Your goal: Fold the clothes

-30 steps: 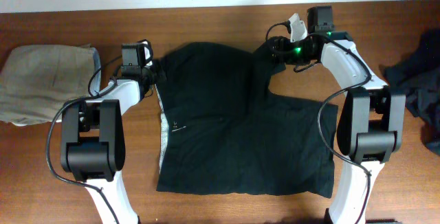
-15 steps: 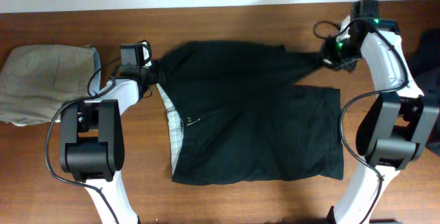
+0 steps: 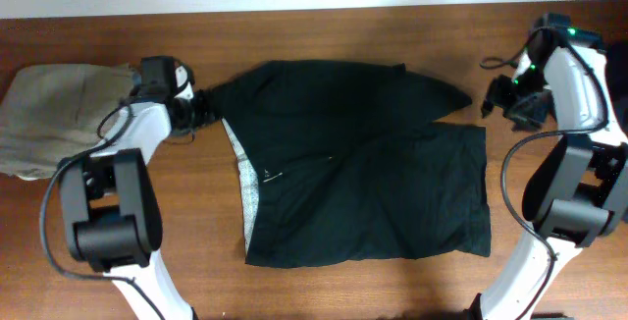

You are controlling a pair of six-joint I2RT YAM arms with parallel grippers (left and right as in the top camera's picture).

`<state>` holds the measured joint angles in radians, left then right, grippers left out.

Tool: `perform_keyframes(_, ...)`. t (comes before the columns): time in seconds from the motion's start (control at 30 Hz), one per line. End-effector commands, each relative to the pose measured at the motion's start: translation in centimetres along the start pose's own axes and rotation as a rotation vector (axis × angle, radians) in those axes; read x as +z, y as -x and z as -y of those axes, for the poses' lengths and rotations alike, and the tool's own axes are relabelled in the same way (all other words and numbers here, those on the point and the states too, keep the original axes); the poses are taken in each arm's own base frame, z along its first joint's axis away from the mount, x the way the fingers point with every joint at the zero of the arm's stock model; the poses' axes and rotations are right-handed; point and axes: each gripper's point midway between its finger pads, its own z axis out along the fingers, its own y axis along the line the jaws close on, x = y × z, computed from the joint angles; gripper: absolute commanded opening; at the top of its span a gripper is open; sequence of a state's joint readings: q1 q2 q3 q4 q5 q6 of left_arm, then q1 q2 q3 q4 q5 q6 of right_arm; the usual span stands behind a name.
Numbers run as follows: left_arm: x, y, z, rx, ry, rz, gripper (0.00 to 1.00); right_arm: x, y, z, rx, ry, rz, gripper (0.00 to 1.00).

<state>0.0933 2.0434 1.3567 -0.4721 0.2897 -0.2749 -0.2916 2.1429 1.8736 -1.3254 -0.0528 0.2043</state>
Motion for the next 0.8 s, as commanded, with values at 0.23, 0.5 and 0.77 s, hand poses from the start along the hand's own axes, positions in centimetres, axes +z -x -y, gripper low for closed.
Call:
perform_keyframes(0.23,-7.7,-15.6,4.8,0.136,-0.046,-0.602,0.73,-3.2,-5.9,2.1,-0.028,0.05,-0.099,0.74)
perform_keyframes(0.5,-12.7,-25.9,4.0,-0.204,0.049,-0.706,0.67,-4.8,-13.0,2.6,0.036,0.139,0.011,0.75)
perform_keyframes(0.77,-12.3,-31.8,3.8,-0.428,-0.044,-0.707,0.63,2.0,-20.5,2.2,0.39,0.201,-0.148,0.8)
